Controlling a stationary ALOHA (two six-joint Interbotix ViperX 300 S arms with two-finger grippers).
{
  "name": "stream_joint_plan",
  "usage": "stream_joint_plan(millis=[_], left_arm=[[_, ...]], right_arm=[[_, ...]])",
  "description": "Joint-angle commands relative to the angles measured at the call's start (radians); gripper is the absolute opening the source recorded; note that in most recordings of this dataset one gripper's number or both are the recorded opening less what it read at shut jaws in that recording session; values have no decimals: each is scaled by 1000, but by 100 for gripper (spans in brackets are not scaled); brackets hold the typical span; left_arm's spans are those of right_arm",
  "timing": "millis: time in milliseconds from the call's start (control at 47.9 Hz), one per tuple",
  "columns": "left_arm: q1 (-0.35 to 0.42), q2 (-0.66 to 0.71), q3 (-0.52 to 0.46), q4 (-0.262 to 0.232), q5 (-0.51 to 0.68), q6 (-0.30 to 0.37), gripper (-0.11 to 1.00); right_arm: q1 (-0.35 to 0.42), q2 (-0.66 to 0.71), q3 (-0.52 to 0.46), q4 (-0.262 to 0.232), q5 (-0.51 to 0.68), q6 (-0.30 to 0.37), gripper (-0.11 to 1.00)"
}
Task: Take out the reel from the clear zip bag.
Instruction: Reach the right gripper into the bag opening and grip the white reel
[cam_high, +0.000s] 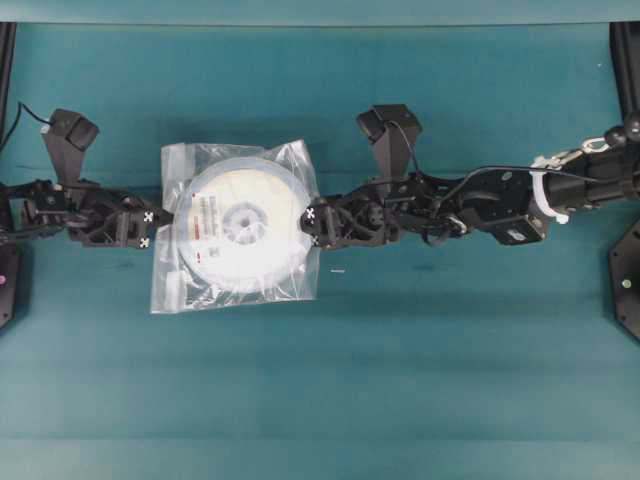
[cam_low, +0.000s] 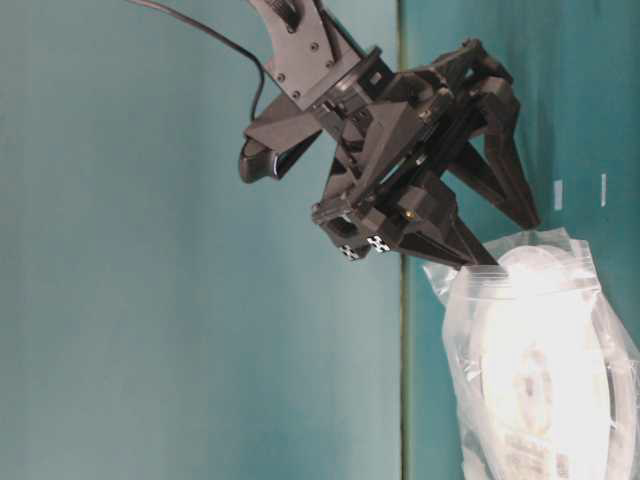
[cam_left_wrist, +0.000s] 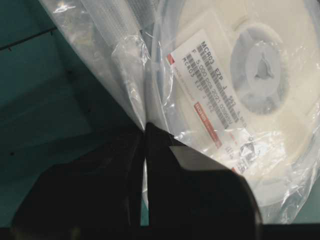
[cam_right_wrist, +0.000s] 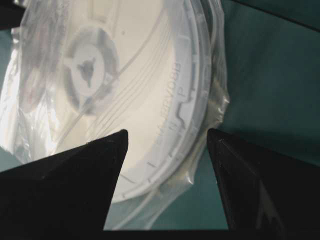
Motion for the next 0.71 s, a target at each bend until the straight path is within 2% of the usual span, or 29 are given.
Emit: stream_joint_plan(millis=[0, 689], left_arm=[[-3, 0, -5, 2, -3, 3, -1], [-3, 6, -9, 2, -3, 3, -1]], right_arm=[[9, -3, -21, 5, -14, 6, 83], [14, 32, -71, 11, -29, 5, 83]])
